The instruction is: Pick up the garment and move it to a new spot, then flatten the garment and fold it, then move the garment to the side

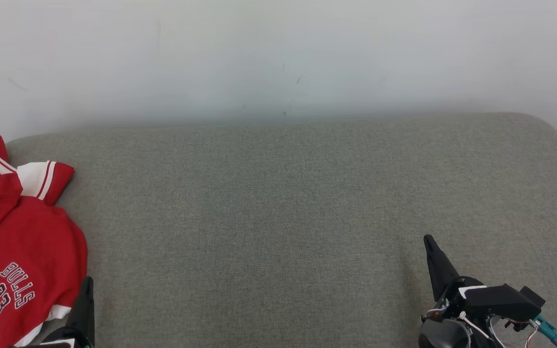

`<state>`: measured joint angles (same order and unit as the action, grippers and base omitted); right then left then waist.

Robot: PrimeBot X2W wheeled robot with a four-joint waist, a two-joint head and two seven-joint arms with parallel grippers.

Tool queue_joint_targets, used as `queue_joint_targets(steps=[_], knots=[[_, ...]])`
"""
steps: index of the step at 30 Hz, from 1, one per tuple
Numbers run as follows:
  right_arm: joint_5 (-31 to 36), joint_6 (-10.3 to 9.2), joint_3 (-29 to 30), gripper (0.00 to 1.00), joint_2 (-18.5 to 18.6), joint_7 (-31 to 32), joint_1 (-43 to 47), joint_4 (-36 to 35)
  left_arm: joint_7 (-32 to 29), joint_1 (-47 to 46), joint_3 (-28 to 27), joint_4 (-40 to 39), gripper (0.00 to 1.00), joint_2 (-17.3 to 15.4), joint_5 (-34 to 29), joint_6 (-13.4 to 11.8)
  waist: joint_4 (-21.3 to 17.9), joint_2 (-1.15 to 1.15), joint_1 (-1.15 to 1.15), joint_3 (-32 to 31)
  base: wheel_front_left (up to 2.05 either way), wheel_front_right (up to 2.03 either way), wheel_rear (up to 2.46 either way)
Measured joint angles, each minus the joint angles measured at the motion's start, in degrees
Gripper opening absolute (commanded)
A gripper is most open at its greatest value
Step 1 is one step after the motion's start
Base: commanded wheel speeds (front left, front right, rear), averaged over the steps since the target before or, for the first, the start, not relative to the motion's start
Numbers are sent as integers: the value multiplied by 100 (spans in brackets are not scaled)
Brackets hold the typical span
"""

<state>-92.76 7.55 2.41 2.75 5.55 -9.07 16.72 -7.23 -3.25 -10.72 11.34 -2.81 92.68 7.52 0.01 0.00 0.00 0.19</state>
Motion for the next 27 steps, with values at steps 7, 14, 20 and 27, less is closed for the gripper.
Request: queue_joint_targets(steps=[7, 14, 20, 27], knots=[[0, 0, -2, 0, 0, 0, 0, 0, 0, 0, 0, 0, 0, 0, 0, 0, 0, 0, 0, 0, 0, 0, 0], [0, 0, -2, 0, 0, 0, 0, 0, 0, 0, 0, 0, 0, 0, 0, 0, 0, 0, 0, 0, 0, 0, 0], [0, 0, -1, 0, 0, 0, 0, 0, 0, 0, -2, 0, 0, 0, 0, 0, 0, 0, 0, 0, 0, 0, 0], [0, 0, -1, 0, 0, 0, 0, 0, 0, 0, -1, 0, 0, 0, 0, 0, 0, 0, 0, 0, 0, 0, 0]])
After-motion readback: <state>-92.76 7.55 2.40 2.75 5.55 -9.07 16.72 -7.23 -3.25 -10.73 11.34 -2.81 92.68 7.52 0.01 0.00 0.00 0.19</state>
